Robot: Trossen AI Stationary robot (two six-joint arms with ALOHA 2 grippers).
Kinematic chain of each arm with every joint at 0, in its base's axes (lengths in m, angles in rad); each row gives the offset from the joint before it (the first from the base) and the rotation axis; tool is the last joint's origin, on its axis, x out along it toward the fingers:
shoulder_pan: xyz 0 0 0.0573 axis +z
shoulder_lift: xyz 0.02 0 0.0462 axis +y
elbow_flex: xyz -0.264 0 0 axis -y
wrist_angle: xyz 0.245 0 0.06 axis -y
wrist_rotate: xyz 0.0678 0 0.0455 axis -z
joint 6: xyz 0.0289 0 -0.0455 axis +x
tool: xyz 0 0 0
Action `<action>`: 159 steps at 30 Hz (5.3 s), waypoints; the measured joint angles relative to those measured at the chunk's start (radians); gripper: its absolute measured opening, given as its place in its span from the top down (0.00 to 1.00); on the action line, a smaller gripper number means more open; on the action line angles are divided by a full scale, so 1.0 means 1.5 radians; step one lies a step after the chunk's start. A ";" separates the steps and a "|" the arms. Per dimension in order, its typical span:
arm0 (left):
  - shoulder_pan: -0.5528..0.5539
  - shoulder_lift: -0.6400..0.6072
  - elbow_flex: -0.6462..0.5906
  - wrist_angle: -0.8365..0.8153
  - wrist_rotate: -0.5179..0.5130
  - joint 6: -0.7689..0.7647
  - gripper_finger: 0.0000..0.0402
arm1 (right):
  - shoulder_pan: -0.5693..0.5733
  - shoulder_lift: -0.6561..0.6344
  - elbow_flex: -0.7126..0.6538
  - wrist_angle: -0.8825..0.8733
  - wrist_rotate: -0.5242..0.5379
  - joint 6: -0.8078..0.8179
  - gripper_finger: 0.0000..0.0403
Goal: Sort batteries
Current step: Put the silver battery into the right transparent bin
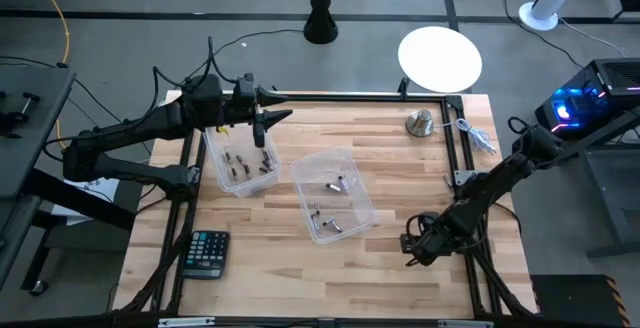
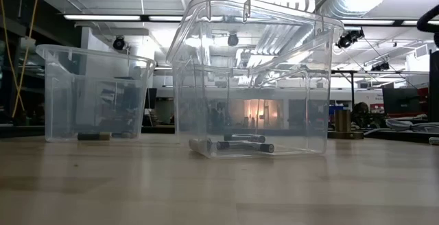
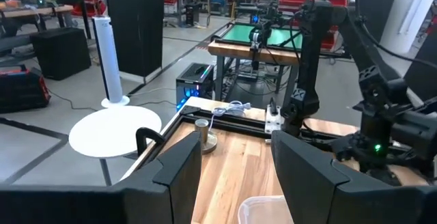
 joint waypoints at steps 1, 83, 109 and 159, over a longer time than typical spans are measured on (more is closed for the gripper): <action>0.000 0.000 0.000 0.000 0.000 -0.007 0.58 | -0.001 0.000 -0.005 0.009 0.000 0.000 0.56; 0.034 0.000 0.000 0.046 0.003 -0.050 0.58 | -0.446 0.105 0.642 -0.479 0.228 -1.099 0.63; 0.034 0.000 0.000 0.046 0.003 -0.026 0.58 | -0.740 0.074 0.006 -0.401 0.181 -0.821 0.63; 0.058 0.000 0.000 0.046 0.019 -0.014 0.58 | -0.744 -0.018 -0.044 -0.332 0.011 -1.092 0.63</action>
